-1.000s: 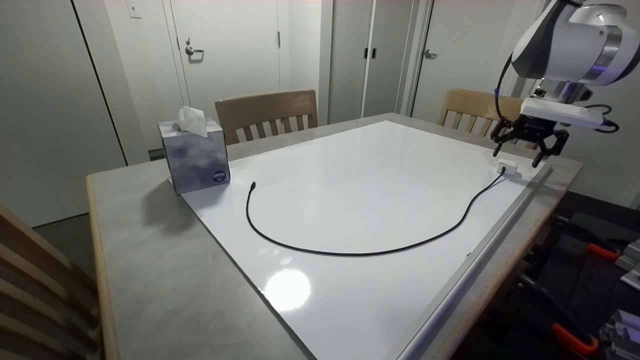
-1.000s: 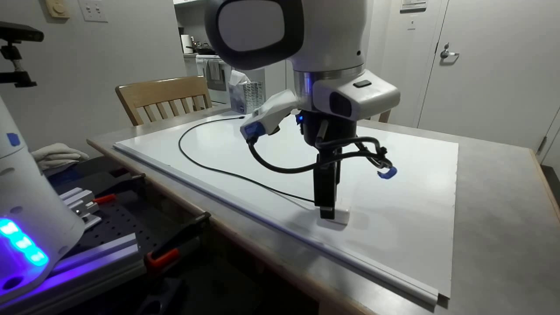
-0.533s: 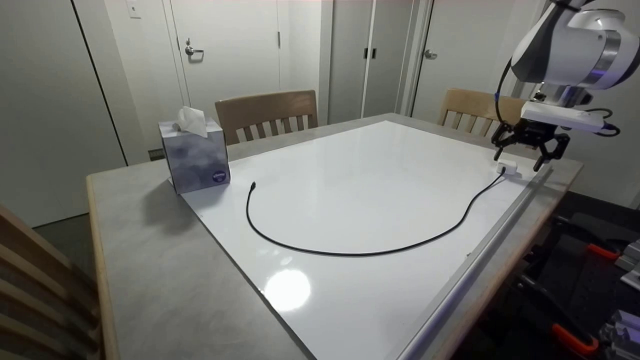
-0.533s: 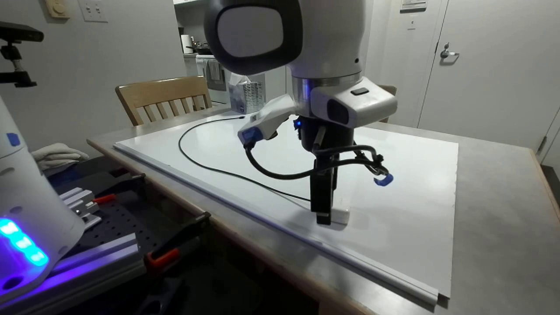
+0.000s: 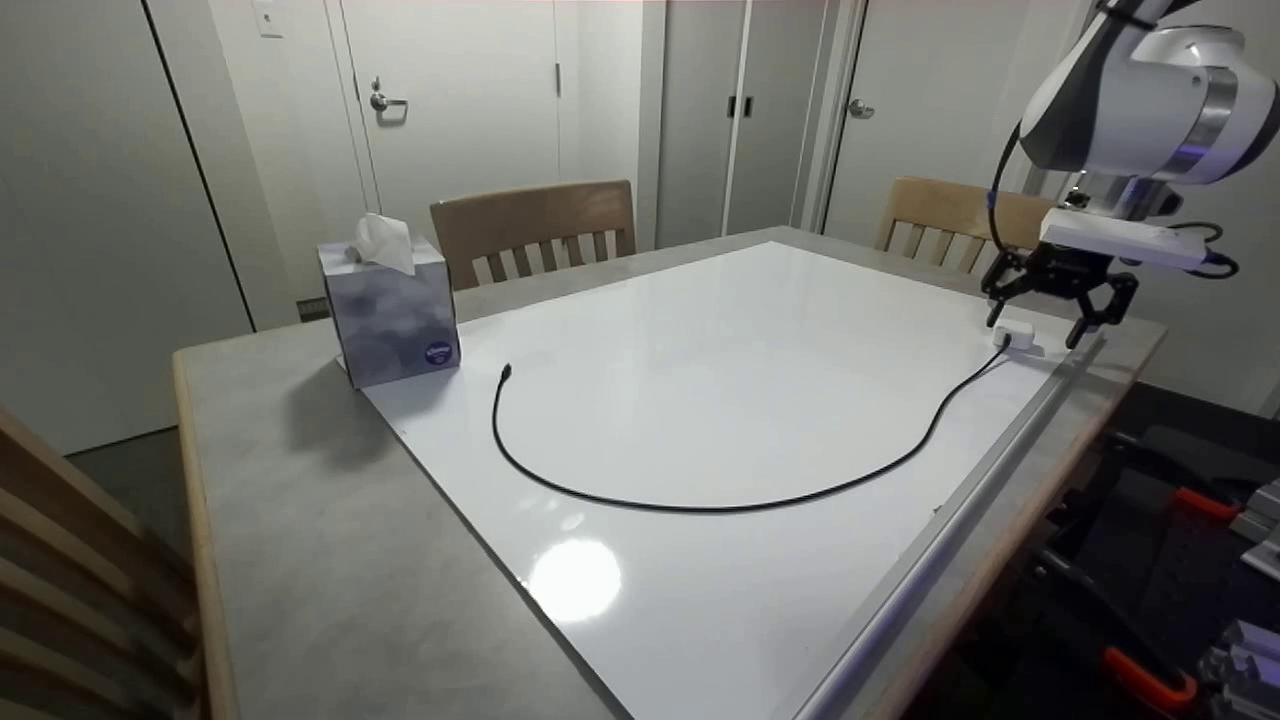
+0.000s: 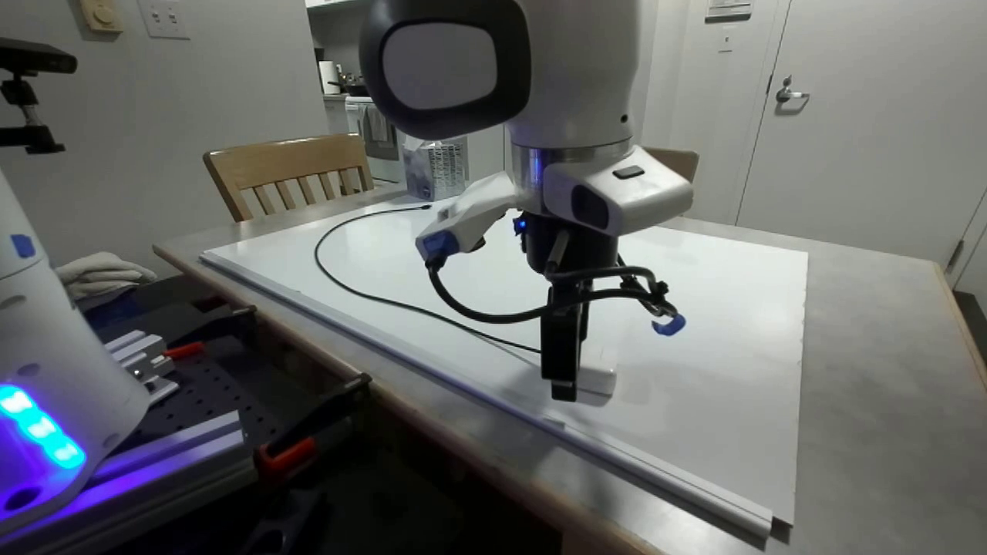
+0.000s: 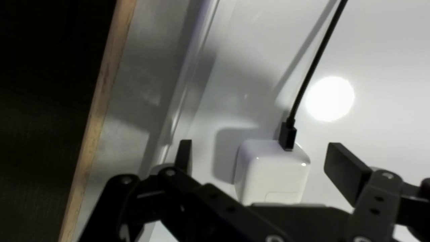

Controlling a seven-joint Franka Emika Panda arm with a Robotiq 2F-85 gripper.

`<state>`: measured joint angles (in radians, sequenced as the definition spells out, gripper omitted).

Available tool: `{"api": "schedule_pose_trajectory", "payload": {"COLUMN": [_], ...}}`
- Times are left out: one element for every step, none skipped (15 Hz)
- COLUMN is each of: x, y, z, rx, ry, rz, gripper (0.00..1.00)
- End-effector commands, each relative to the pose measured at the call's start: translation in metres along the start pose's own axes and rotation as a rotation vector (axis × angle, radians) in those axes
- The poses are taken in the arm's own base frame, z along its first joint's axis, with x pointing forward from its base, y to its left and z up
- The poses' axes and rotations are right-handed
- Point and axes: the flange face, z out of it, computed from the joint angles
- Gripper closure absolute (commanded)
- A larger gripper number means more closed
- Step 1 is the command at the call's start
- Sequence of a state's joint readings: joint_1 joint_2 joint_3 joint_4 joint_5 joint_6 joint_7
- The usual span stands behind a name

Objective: Place the charging cable in circle form

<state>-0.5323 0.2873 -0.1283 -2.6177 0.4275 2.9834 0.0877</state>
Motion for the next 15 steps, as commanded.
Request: {"api": "schedule_pose_trajectory", "payload": {"x": [0.0013, 0.0007, 0.0001, -0.0004, -0.0007, -0.0009, -0.0012, -0.0013, -0.0014, -0.0012, -0.001, -0.0007, -0.0005, -0.0004, -0.0004], "y": [0.0002, -0.0005, -0.0009, -0.0014, -0.0017, -0.0018, -0.0017, -0.0014, -0.0008, -0.0001, 0.0004, 0.0009, 0.0011, 0.0011, 0.0012], "z": [0.0057, 0.006, 0.0067, 0.0069, 0.0069, 0.0071, 0.0073, 0.0075, 0.0079, 0.0078, 0.0077, 0.0074, 0.0073, 0.0075, 0.0075], "rx": [0.01, 0.012, 0.012, 0.012, 0.012, 0.012, 0.011, 0.011, 0.009, 0.009, 0.008, 0.008, 0.007, 0.007, 0.006], "ry": [-0.003, -0.002, -0.004, -0.005, -0.005, -0.005, -0.005, -0.005, -0.004, -0.002, -0.001, 0.0, 0.002, 0.003, 0.004], "rz": [0.007, 0.006, 0.005, 0.004, 0.003, 0.003, 0.003, 0.004, 0.005, 0.006, 0.007, 0.008, 0.008, 0.008, 0.008], "gripper": [0.0, 0.02, 0.12, 0.2, 0.3, 0.34, 0.35, 0.26, 0.22, 0.43, 0.55, 0.55, 0.62, 0.69, 0.76]}}
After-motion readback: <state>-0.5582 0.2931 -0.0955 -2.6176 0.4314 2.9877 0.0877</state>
